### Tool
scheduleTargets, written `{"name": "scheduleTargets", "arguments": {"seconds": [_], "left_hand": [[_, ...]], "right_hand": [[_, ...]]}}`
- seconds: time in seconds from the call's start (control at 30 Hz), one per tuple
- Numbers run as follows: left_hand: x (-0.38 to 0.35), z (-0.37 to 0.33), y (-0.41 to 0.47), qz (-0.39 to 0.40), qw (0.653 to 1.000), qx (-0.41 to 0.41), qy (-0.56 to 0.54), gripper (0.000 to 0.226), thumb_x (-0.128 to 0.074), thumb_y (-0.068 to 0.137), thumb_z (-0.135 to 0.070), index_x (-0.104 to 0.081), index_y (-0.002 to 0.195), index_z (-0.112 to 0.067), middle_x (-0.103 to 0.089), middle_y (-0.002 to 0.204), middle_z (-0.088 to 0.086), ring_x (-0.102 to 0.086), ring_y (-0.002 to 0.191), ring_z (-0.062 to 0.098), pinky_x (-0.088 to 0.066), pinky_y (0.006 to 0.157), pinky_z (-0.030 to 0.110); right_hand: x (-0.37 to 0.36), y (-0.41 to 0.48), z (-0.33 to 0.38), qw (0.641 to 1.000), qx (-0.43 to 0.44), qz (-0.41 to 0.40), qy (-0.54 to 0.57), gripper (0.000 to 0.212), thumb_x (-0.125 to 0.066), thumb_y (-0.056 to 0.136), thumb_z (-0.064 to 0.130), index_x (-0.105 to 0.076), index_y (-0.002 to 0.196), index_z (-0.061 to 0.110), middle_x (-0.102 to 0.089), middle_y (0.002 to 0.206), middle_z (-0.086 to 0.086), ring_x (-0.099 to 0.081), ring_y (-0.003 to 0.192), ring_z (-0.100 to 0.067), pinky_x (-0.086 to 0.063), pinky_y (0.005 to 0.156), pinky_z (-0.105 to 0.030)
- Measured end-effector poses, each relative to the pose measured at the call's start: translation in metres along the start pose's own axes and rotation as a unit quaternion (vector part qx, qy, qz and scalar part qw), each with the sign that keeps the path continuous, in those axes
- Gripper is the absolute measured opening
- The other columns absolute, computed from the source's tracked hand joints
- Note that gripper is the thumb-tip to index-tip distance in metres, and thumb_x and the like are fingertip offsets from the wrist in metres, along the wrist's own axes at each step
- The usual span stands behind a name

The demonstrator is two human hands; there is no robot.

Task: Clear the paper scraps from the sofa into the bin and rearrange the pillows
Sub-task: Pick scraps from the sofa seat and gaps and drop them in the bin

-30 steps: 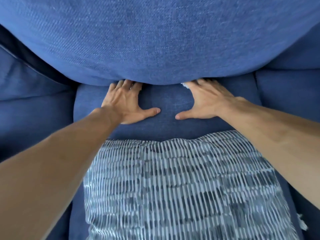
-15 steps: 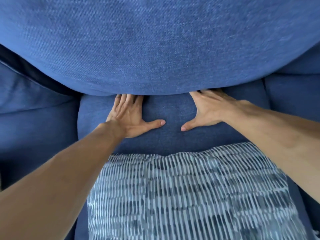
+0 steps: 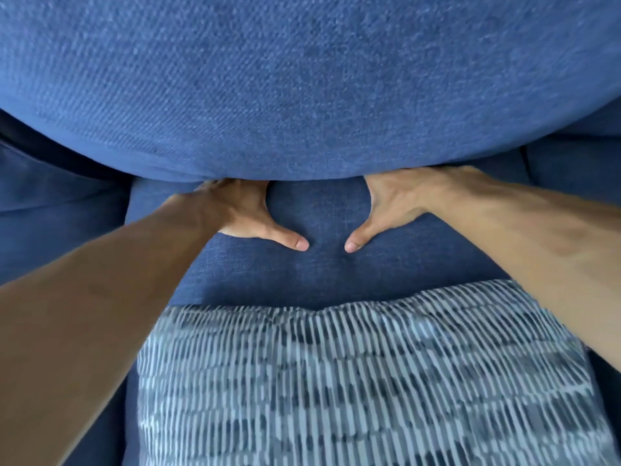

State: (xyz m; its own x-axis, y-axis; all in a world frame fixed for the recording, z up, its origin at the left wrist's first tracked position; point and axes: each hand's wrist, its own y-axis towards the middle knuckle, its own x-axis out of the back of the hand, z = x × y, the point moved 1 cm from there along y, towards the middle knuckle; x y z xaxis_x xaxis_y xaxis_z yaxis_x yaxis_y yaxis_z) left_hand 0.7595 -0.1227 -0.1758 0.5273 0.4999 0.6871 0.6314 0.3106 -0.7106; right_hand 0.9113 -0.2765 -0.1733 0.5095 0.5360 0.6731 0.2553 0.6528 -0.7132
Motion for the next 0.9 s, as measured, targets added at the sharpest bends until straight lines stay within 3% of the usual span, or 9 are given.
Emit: {"name": "scheduleTargets", "arguments": {"seconds": [0.13,0.27,0.4,0.53,0.63,0.8,0.9], "left_hand": [[-0.004,-0.002,-0.014,-0.013,1.0,0.011,-0.011,0.134,-0.061,0.037,-0.092,-0.012,0.15,-0.038,-0.018,0.158,-0.011,-0.016,0.146,0.022,-0.017,0.119,0.043],[-0.004,-0.01,-0.034,-0.029,0.999,0.019,0.018,0.117,-0.056,0.058,-0.088,-0.011,0.152,-0.035,-0.018,0.16,-0.004,-0.02,0.145,0.026,-0.022,0.116,0.042],[-0.007,-0.017,-0.062,-0.061,0.995,0.033,0.072,0.089,-0.041,0.083,-0.074,-0.013,0.153,-0.027,-0.025,0.156,0.007,-0.027,0.142,0.03,-0.029,0.111,0.044],[-0.007,-0.015,-0.078,-0.074,0.989,0.038,0.119,0.053,-0.043,0.098,-0.03,-0.029,0.148,-0.022,-0.04,0.144,0.012,-0.045,0.127,0.035,-0.04,0.1,0.045],[-0.002,-0.017,-0.086,-0.082,0.98,0.053,0.171,0.043,-0.045,0.095,-0.009,-0.047,0.136,-0.021,-0.054,0.127,0.014,-0.056,0.114,0.036,-0.045,0.091,0.042],[0.014,-0.025,-0.098,-0.126,0.977,0.075,0.155,0.037,-0.046,0.093,-0.003,-0.06,0.125,-0.017,-0.057,0.115,0.018,-0.057,0.108,0.039,-0.046,0.085,0.04],[0.028,-0.032,-0.118,-0.151,0.98,0.062,0.112,0.037,-0.05,0.094,-0.007,-0.058,0.127,-0.02,-0.056,0.115,0.017,-0.058,0.105,0.04,-0.046,0.081,0.039]], "right_hand": [[-0.01,-0.011,0.0,0.998,0.002,-0.05,0.036,0.12,-0.066,0.031,0.088,-0.037,0.132,0.03,-0.047,0.135,0.007,-0.046,0.124,-0.025,-0.038,0.105,-0.043],[-0.012,-0.026,0.004,0.995,0.012,-0.093,0.042,0.113,-0.071,0.045,0.081,-0.034,0.138,0.029,-0.039,0.145,0.005,-0.039,0.132,-0.026,-0.036,0.107,-0.04],[-0.013,-0.052,0.008,0.992,0.004,-0.123,0.036,0.08,-0.067,0.075,0.064,-0.042,0.141,0.027,-0.042,0.146,0.001,-0.04,0.133,-0.025,-0.036,0.107,-0.037],[-0.015,-0.067,0.013,0.984,-0.009,-0.174,0.026,0.035,-0.06,0.092,0.024,-0.06,0.127,0.021,-0.055,0.131,-0.002,-0.054,0.118,-0.029,-0.047,0.094,-0.035],[-0.017,-0.076,0.02,0.984,-0.036,-0.174,-0.009,0.029,-0.054,0.086,-0.002,-0.065,0.107,0.015,-0.058,0.11,-0.008,-0.059,0.099,-0.033,-0.042,0.071,-0.031],[-0.004,-0.103,0.028,0.971,-0.1,-0.214,0.047,0.021,-0.053,0.087,-0.004,-0.067,0.096,0.01,-0.044,0.079,-0.007,-0.048,0.077,-0.028,-0.037,0.06,-0.029],[0.012,-0.127,0.037,0.96,-0.11,-0.246,0.073,0.025,-0.052,0.089,-0.002,-0.068,0.103,0.01,-0.053,0.091,-0.01,-0.048,0.078,-0.027,-0.039,0.059,-0.027]]}}
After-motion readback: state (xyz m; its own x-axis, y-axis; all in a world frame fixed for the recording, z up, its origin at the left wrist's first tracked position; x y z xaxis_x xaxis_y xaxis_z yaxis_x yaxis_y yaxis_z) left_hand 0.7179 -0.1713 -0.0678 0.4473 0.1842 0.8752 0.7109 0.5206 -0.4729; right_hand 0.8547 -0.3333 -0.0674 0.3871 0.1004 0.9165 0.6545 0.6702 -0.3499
